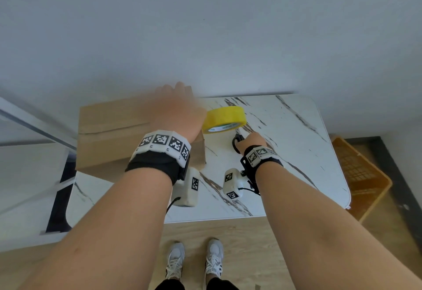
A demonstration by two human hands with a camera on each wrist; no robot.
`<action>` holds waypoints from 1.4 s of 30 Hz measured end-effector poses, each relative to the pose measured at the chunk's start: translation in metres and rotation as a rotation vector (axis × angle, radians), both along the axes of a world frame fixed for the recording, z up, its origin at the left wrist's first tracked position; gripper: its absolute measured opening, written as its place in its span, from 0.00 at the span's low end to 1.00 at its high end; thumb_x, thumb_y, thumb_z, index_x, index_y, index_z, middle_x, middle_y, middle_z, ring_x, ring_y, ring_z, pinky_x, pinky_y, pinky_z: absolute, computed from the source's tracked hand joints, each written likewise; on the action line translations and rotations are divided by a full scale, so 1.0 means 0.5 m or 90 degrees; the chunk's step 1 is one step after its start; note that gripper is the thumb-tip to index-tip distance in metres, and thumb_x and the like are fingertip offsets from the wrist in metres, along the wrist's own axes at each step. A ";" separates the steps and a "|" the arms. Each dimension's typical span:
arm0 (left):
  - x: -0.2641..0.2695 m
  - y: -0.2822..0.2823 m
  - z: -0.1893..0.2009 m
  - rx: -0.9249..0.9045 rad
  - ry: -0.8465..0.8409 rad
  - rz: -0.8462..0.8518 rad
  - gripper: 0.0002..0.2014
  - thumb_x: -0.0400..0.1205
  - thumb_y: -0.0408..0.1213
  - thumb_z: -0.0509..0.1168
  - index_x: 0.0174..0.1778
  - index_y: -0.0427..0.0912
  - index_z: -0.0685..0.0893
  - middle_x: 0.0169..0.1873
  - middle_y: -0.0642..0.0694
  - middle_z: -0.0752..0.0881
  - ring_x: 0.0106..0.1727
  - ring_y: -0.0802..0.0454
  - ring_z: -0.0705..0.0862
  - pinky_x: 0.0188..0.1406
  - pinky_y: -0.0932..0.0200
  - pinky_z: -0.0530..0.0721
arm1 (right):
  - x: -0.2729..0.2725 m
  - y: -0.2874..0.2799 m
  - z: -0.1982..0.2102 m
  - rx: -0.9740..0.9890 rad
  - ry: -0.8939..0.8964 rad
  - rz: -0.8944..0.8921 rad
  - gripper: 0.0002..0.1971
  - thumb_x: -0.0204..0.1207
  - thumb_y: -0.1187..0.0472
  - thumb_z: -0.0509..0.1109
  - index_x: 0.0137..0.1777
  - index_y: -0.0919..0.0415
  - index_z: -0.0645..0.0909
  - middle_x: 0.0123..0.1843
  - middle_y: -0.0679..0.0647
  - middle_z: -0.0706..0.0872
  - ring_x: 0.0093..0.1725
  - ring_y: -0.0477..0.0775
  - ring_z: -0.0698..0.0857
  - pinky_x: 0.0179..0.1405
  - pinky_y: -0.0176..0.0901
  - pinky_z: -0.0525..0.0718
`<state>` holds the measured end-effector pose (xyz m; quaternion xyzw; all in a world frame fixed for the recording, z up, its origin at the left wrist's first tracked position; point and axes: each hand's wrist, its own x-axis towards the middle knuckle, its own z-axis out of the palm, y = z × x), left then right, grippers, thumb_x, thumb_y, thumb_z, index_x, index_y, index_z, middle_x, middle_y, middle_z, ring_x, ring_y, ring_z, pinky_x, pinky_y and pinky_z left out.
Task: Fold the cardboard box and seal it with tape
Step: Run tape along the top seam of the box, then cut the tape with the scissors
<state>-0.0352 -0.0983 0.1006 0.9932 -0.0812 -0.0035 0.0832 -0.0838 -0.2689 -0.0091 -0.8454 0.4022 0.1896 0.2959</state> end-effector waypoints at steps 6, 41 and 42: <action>-0.002 0.003 0.006 0.020 0.044 -0.005 0.32 0.81 0.58 0.47 0.79 0.46 0.57 0.77 0.42 0.62 0.82 0.42 0.52 0.79 0.32 0.41 | -0.027 -0.011 0.077 0.100 -0.025 -0.059 0.08 0.76 0.62 0.64 0.40 0.66 0.79 0.34 0.59 0.80 0.33 0.59 0.81 0.26 0.40 0.72; -0.029 0.077 0.054 -0.021 0.078 -0.285 0.21 0.86 0.32 0.53 0.77 0.41 0.68 0.79 0.45 0.65 0.80 0.47 0.63 0.79 0.45 0.61 | -0.232 0.110 0.239 0.573 -0.168 -0.077 0.22 0.74 0.40 0.71 0.39 0.62 0.77 0.29 0.54 0.82 0.27 0.51 0.78 0.26 0.39 0.76; -0.029 0.076 0.058 -0.020 0.077 -0.284 0.21 0.86 0.32 0.54 0.76 0.40 0.69 0.78 0.44 0.66 0.79 0.47 0.64 0.79 0.46 0.62 | -0.231 0.112 0.240 0.581 -0.162 -0.072 0.22 0.75 0.41 0.70 0.38 0.62 0.77 0.27 0.53 0.82 0.26 0.51 0.77 0.25 0.38 0.76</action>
